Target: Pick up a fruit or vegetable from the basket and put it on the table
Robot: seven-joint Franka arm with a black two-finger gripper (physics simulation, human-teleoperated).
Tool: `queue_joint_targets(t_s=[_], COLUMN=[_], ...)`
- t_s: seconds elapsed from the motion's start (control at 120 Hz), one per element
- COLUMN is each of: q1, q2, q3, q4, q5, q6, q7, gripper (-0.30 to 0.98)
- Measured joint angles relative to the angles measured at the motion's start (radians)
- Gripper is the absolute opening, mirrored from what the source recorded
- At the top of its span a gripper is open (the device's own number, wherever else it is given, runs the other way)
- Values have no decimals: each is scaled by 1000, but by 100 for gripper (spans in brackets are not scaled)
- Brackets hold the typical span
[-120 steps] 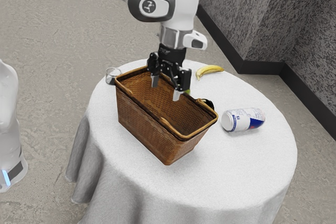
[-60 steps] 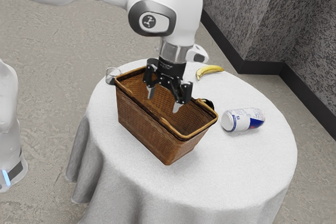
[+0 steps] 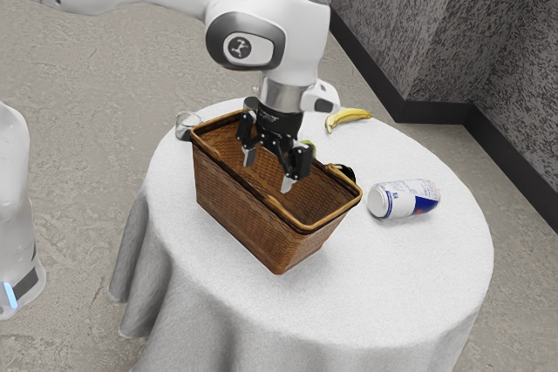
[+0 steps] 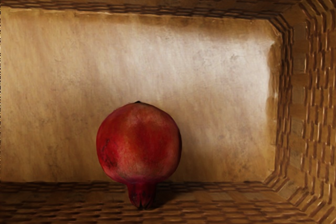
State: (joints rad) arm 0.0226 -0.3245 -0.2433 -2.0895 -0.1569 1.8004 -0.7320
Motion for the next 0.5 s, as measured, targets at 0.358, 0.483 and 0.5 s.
queue_joint_targets(t_s=[0.358,0.483,0.5], q1=[39,63,68], q2=[-38,-31,-30], q3=[-22,-22,-22], q4=[-51,-51,-51], q5=[-22,-31,-32], q6=[20,24,25], q7=[60,74,76], gripper=[69,69,69])
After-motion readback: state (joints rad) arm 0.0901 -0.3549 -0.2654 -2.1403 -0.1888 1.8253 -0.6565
